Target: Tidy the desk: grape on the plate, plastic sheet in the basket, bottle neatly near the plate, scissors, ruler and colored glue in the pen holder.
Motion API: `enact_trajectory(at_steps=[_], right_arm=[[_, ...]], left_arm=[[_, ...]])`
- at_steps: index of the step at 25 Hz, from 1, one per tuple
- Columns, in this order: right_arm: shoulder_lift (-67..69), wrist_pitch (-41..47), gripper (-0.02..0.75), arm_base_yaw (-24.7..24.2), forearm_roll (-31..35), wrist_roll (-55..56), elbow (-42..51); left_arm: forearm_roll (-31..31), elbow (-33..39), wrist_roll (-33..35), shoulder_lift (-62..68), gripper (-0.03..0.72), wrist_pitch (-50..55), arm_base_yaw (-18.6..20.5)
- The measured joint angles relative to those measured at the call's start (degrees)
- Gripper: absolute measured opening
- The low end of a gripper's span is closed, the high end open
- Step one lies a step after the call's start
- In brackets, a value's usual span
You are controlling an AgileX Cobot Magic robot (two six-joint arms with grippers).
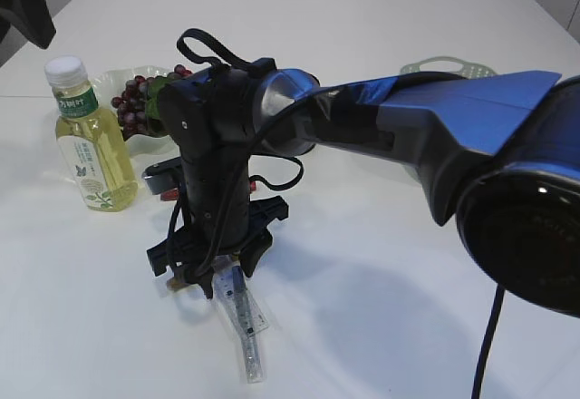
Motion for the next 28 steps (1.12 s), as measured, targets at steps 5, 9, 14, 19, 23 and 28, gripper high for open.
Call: enact_trajectory(at_steps=[5,9,14,19,23,28], right_arm=[[0.5,0.0,0.44,0.0,0.0,0.0,-0.2],[1.2,0.0,0.44,0.0,0.0,0.0,-0.1],[1.2,0.0,0.44,0.0,0.0,0.0,-0.1],[1.2,0.0,0.411,0.0,0.0,0.0,-0.1],[1.2,0.0,0.318,0.0,0.0,0.0,-0.1],[1.2,0.0,0.302,0.0,0.2,0.0,-0.1]], left_arm=[[0.0,0.0,0.0,0.0,0.336,0.0,0.0],[0.0,0.0,0.0,0.0,0.333,0.0,0.0],[0.0,0.0,0.0,0.0,0.331,0.0,0.0],[0.0,0.0,0.0,0.0,0.331,0.0,0.0],[0.1,0.0,0.0,0.0,0.331,0.0,0.0],[0.1,0.0,0.0,0.0,0.331,0.0,0.0]])
